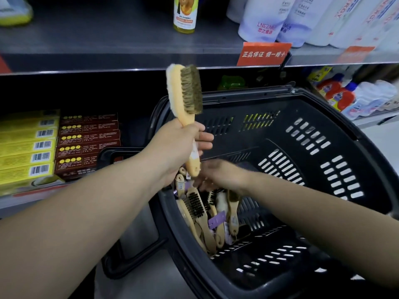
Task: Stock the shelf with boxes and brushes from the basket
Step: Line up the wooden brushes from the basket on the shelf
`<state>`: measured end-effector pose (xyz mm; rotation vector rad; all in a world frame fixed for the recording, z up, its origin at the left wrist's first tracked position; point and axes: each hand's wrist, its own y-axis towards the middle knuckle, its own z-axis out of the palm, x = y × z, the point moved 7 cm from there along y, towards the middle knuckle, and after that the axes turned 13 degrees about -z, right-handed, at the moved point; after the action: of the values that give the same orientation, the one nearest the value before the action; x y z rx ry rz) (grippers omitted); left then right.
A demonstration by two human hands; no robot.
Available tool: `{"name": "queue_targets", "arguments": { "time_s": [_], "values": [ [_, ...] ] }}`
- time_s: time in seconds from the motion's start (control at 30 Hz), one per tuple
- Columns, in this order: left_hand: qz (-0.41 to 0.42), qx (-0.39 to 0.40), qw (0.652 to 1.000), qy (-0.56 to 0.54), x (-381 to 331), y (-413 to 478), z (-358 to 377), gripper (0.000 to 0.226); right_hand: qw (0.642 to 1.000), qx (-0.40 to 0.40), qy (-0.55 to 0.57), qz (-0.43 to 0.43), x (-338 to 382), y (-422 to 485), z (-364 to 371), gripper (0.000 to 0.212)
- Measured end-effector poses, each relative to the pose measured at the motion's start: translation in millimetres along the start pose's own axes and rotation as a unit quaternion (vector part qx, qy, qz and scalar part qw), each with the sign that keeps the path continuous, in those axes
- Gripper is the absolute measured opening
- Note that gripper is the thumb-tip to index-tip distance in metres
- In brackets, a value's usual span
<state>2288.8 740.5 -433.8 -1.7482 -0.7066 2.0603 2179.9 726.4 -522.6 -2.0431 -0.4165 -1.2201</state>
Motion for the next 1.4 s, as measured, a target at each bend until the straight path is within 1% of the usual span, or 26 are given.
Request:
{"name": "queue_targets", "arguments": {
  "time_s": [0.03, 0.07, 0.1, 0.2, 0.23, 0.27, 0.33, 0.37, 0.43, 0.47, 0.5, 0.53, 0.6, 0.63, 0.67, 0.73, 0.8, 0.83, 0.9, 1.0, 1.07, 1.17, 1.27, 1.3, 1.33, 1.4],
  "values": [
    [-0.008, 0.009, 1.000, -0.005, 1, -1, 1, 0.019, 0.992, 0.049, -0.116, 0.023, -15, 6, 6, 0.025],
    [-0.020, 0.018, 1.000, -0.008, 2, -2, 1, 0.020, 0.971, 0.101, -0.213, 0.041, -28, 9, 15, 0.028],
    [-0.032, 0.028, 0.999, -0.007, 4, -2, 2, 0.021, 0.950, 0.137, -0.278, 0.047, -37, 12, 24, 0.035],
    [-0.057, 0.045, 0.997, 0.029, 8, -3, 2, 0.014, 0.921, 0.204, -0.329, 0.039, -59, 19, 61, 0.063],
    [-0.062, 0.048, 0.996, 0.051, 9, -4, 1, 0.009, 0.909, 0.223, -0.352, 0.031, -64, 20, 73, 0.063],
    [-0.067, 0.051, 0.994, 0.064, 9, -5, 1, 0.004, 0.888, 0.233, -0.396, 0.013, -67, 21, 81, 0.057],
    [-0.072, 0.055, 0.994, 0.065, 11, -4, -1, 0.013, 0.837, 0.238, -0.492, -0.004, -74, 26, 88, 0.046],
    [-0.076, 0.057, 0.994, 0.055, 11, -4, -2, 0.016, 0.859, 0.212, -0.465, 0.024, -76, 29, 87, 0.044],
    [-0.082, 0.061, 0.994, 0.033, 11, -5, -4, 0.019, 0.864, 0.193, -0.465, 0.002, -74, 38, 84, 0.046],
    [-0.086, 0.062, 0.994, 0.022, 11, -5, -4, 0.019, 0.852, 0.192, -0.486, -0.033, -69, 42, 83, 0.049],
    [-0.087, 0.063, 0.994, 0.011, 11, -5, -5, 0.018, 0.863, 0.175, -0.473, -0.036, -67, 47, 78, 0.052],
    [-0.088, 0.062, 0.994, -0.002, 11, -5, -6, 0.018, 0.882, 0.168, -0.439, -0.039, -65, 48, 73, 0.053],
    [-0.086, 0.065, 0.994, -0.024, 11, -5, -7, 0.018, 0.937, 0.139, -0.319, -0.025, -52, 43, 53, 0.044],
    [-0.085, 0.067, 0.994, -0.027, 11, -6, -7, 0.019, 0.955, 0.121, -0.270, -0.032, -40, 39, 41, 0.037],
    [-0.082, 0.067, 0.994, -0.026, 10, -6, -7, 0.020, 0.967, 0.109, -0.228, -0.034, -27, 32, 26, 0.033],
    [-0.075, 0.066, 0.995, -0.019, 8, -7, -7, 0.023, 0.994, 0.081, -0.072, -0.021, -3, 13, -3, 0.031],
    [-0.076, 0.066, 0.995, -0.018, 7, -8, -5, 0.025, 0.996, 0.039, 0.071, -0.038, 34, -15, -31, 0.031],
    [-0.077, 0.071, 0.994, -0.013, 8, -10, -3, 0.024, 0.991, 0.016, 0.118, -0.060, 53, -29, -44, 0.034],
    [-0.082, 0.093, 0.992, -0.002, 10, -12, 3, 0.023, 0.970, -0.042, 0.207, -0.119, 84, -56, -65, 0.038],
    [-0.089, 0.152, 0.984, 0.007, 14, -21, 15, 0.021, 0.914, -0.146, 0.332, -0.181, 101, -85, -74, 0.032],
    [-0.098, 0.182, 0.978, 0.018, 18, -28, 22, 0.018, 0.871, -0.214, 0.402, -0.185, 95, -91, -68, 0.026],
    [-0.111, 0.227, 0.967, 0.037, 25, -38, 33, 0.015, 0.797, -0.288, 0.507, -0.159, 83, -90, -60, 0.030],
    [-0.121, 0.263, 0.956, 0.049, 34, -44, 42, 0.021, 0.740, -0.324, 0.570, -0.149, 75, -86, -57, 0.036],
    [-0.123, 0.262, 0.956, 0.047, 36, -44, 42, 0.022, 0.734, -0.329, 0.575, -0.152, 73, -84, -56, 0.036],
    [-0.123, 0.257, 0.957, 0.045, 37, -43, 42, 0.023, 0.737, -0.331, 0.569, -0.151, 71, -82, -55, 0.035],
    [-0.121, 0.253, 0.959, 0.041, 38, -40, 40, 0.029, 0.768, -0.326, 0.533, -0.139, 69, -76, -52, 0.038]
  ]
}}
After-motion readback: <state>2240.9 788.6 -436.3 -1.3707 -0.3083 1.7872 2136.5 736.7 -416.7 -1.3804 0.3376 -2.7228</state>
